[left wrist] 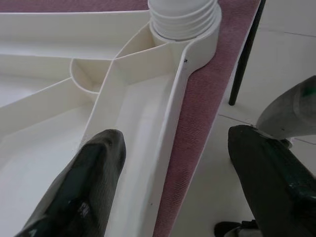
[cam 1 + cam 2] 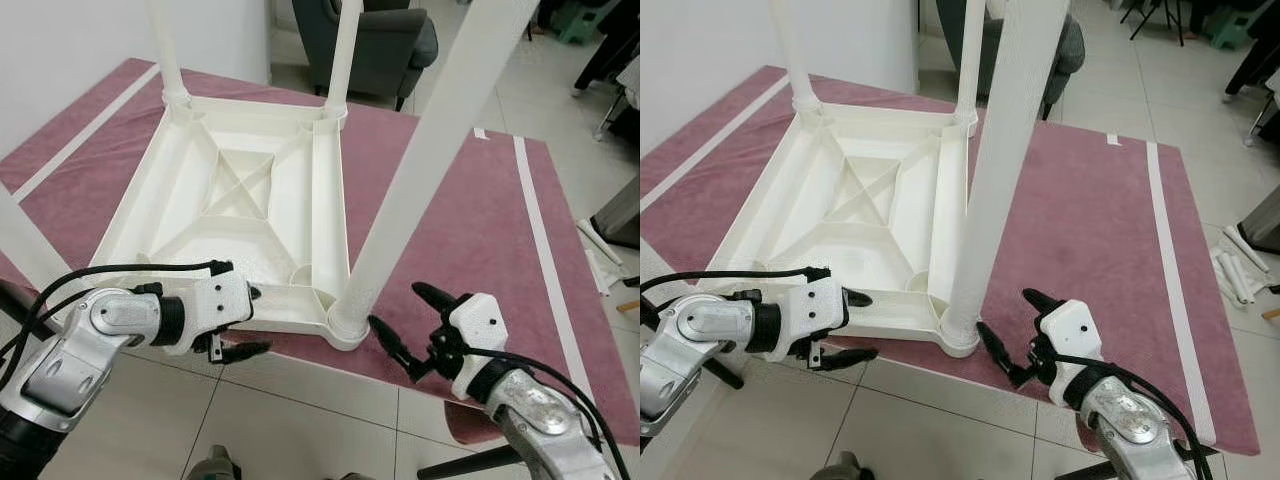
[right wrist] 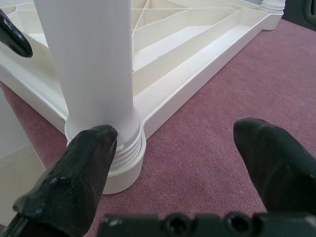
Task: Building children table
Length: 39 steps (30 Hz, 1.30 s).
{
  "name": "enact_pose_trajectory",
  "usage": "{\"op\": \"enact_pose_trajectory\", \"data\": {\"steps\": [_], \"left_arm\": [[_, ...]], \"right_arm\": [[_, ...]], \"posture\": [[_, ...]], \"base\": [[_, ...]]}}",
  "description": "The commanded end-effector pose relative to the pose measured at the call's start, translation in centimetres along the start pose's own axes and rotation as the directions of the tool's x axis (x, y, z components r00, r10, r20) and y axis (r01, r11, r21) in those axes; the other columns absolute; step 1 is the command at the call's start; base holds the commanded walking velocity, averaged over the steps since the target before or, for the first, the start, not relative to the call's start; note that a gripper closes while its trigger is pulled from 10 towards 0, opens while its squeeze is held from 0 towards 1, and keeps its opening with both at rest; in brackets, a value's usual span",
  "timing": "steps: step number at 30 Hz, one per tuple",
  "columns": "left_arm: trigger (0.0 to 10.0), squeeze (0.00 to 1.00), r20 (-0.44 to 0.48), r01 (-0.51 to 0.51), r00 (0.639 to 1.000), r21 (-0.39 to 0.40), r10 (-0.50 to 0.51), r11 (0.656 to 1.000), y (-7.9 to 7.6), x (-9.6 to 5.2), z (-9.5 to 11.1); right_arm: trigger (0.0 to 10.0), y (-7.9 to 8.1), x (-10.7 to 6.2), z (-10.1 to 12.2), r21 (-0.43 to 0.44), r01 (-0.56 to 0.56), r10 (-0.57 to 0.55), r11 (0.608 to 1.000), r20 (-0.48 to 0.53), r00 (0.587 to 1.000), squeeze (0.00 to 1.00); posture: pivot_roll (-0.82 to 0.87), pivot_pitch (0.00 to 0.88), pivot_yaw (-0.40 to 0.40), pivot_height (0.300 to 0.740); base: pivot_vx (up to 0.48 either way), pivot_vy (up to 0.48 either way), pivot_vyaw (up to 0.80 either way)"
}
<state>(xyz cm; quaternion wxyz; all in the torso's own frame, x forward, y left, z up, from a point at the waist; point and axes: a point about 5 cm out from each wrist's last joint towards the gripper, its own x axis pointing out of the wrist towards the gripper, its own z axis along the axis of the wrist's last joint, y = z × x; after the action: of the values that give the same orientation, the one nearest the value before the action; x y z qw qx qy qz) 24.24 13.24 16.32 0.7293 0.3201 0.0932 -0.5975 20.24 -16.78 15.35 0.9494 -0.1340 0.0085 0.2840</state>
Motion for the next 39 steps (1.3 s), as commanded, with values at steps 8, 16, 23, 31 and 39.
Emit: {"op": "enact_pose_trajectory", "data": {"steps": [8,16,23,31,39], "left_arm": [[10.0,0.00,-0.048,0.065,0.997,-0.017,-0.066,0.998,1.8,2.7,-2.0],[0.0,0.00,-0.072,0.144,0.987,-0.008,-0.144,0.990,2.9,4.2,-2.8],[0.0,0.00,-0.041,0.242,0.970,0.073,-0.239,0.968,3.1,5.1,-1.9],[0.0,0.00,0.002,0.280,0.958,0.225,-0.288,0.933,4.0,6.9,0.5],[0.0,0.00,0.035,0.269,0.949,0.424,-0.313,0.865,4.9,8.4,3.6]], "right_arm": [[10.0,0.2,-0.5,0.2,0.011,-0.043,0.043,0.999,-0.033,0.999,0.00],[10.0,1.0,-1.0,0.4,0.031,-0.053,0.055,0.998,-0.063,0.996,0.00],[10.0,0.7,-0.6,0.5,0.031,-0.029,0.031,0.999,-0.057,0.998,0.00],[10.0,0.8,0.0,0.7,0.035,-0.028,0.030,0.999,-0.050,0.998,0.00],[10.0,0.8,0.3,0.7,0.041,-0.023,0.025,0.999,-0.047,0.999,0.00]], "posture": [[0.11,0.042,-0.011,0.740],[0.07,0.044,0.011,0.740],[0.07,0.045,0.015,0.740],[0.06,0.044,0.014,0.740],[0.06,0.041,0.014,0.740]], "base": [[0.000,0.000,0.00],[0.000,0.000,0.00],[0.000,0.000,0.00],[0.000,0.000,0.00],[0.000,0.000,0.00]]}}
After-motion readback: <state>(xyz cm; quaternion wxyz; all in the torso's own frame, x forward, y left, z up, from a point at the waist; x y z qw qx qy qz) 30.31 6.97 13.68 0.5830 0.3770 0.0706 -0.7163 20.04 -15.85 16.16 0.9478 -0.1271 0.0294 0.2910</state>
